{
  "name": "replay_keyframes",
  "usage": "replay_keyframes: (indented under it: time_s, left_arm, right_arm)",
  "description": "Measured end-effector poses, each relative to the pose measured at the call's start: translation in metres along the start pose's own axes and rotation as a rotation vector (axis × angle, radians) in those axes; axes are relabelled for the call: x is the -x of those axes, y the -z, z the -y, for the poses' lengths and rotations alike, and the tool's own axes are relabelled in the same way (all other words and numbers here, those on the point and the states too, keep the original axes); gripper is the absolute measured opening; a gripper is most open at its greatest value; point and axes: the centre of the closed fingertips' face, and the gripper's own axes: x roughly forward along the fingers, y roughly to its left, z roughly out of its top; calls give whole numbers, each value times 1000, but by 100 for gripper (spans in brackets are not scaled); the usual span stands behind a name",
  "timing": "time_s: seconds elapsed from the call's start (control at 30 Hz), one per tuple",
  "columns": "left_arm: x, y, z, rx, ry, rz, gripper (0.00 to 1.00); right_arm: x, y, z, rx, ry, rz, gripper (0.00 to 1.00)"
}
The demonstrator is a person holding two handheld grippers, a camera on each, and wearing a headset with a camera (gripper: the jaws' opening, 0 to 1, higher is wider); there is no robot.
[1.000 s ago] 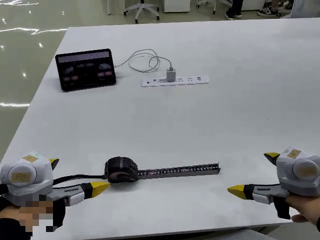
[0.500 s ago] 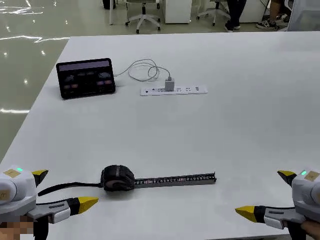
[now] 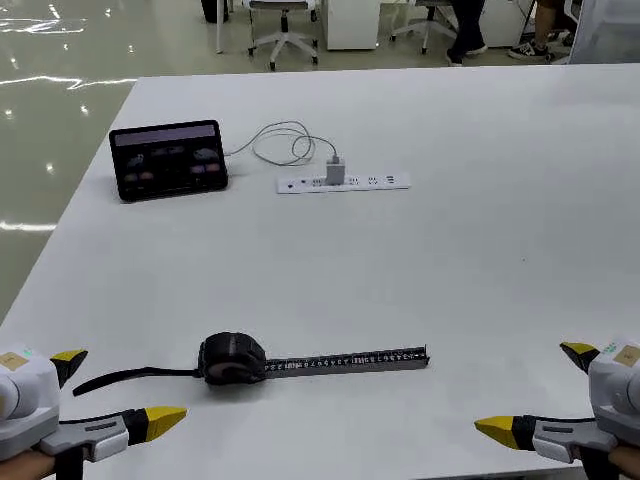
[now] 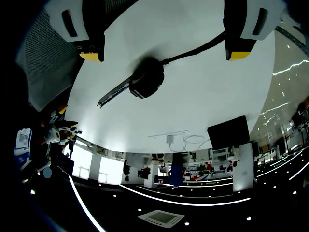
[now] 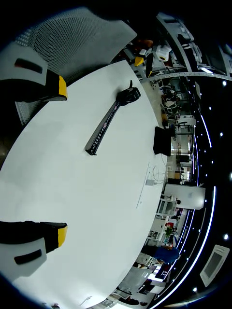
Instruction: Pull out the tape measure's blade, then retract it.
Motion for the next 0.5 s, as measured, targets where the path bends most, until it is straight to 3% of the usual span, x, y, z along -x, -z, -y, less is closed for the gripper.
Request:
replay_keyframes:
  time_s: [0.23, 0.5]
  left_arm:
    - [-1, 0, -4, 5, -5, 2, 100]
    - [-9, -1, 2, 1, 7, 2, 100]
  right_arm:
    - [0, -2, -1, -8, -13, 9, 100]
    - [1, 2, 2, 9, -18, -4, 100]
